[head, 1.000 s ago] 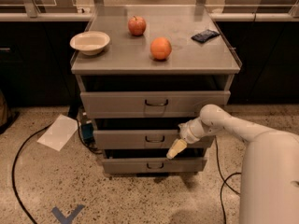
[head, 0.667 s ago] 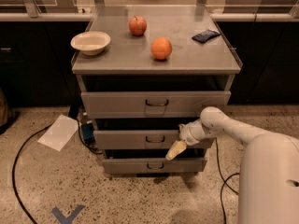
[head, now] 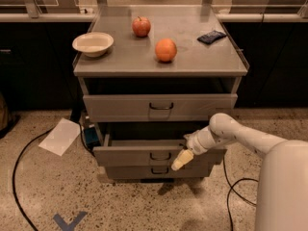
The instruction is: Open middle drawer
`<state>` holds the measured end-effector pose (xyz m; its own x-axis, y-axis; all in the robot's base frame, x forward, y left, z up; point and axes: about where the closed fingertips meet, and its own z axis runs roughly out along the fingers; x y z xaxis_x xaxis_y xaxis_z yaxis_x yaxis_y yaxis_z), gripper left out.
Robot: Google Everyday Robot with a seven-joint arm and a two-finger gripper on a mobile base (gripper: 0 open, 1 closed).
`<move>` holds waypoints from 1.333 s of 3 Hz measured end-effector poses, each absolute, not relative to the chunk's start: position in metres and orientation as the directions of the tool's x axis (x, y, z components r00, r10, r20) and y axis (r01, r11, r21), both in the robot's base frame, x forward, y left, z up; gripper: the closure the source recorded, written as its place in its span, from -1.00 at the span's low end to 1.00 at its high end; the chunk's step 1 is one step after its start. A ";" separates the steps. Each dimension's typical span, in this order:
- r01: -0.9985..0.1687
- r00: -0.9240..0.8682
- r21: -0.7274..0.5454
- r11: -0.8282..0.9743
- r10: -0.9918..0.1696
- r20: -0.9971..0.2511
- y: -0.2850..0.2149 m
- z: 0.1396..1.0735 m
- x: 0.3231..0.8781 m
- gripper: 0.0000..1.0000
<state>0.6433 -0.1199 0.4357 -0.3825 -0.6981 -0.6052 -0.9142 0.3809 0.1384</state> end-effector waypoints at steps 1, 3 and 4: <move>-0.915 -0.383 0.142 0.378 -0.699 -0.604 -0.118 0.434 0.642 -1.00; -0.922 -0.384 0.196 0.335 -0.714 -0.585 -0.102 0.417 0.615 -1.00; -0.922 -0.385 0.220 0.318 -0.717 -0.581 -0.097 0.419 0.598 -1.00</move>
Offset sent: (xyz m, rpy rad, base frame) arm -0.0292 0.0214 -0.0325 0.0011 0.0752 0.0557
